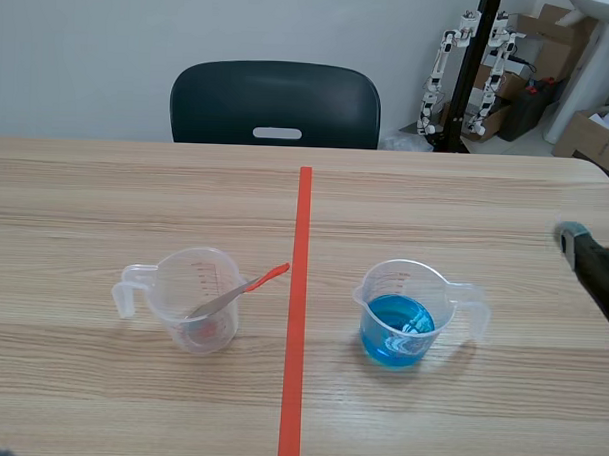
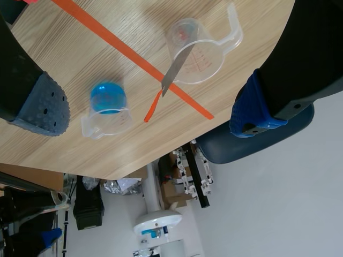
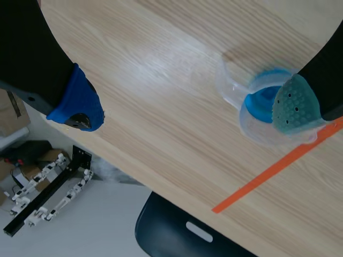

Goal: Do the redox reaction experiment. return to the home posture

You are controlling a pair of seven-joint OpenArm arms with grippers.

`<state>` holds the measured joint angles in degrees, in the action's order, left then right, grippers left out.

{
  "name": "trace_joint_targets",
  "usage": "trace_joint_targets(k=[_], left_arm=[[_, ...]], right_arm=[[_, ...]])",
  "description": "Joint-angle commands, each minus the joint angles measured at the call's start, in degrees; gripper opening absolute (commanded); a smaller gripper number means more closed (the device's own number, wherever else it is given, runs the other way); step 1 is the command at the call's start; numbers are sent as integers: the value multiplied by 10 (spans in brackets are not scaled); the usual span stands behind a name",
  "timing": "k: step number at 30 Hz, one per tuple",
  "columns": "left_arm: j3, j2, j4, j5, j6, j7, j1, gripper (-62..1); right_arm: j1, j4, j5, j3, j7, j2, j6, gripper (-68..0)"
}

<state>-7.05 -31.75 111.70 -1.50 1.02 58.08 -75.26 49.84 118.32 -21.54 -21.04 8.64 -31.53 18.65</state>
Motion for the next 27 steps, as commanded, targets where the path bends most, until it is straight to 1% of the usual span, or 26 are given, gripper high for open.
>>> trace_joint_targets(k=[1,3,6,11,14,17,18,22,24,27], left_arm=[[-2,3,9,2,-1,8,-2,14],[-2,3,9,2,-1,8,-2,14],[-2,3,9,2,-1,8,-2,14],[-2,3,9,2,-1,8,-2,14],[-2,3,9,2,-1,8,-2,14],[-2,3,9,2,2,8,-2,14],[-2,3,9,2,9,8,-2,14],[-2,3,9,3,25,8,-2,14],[-2,3,9,4,30,7,2,14],[-2,3,9,3,40,5,6,14]], right_arm=[[11,0,-5,-4,29,-8,-3,4],[25,0,1,-4,50,-8,-3,4],[48,11,12,-4,59,-8,-3,4],[86,49,39,0,58,-9,-3,4],[94,71,42,6,31,-16,-3,4],[94,88,37,22,4,-35,-23,4],[94,91,33,29,0,-43,-33,4],[93,92,31,45,0,-63,-76,4],[94,92,31,46,8,-70,-78,4],[94,97,18,46,9,-81,-78,4]])
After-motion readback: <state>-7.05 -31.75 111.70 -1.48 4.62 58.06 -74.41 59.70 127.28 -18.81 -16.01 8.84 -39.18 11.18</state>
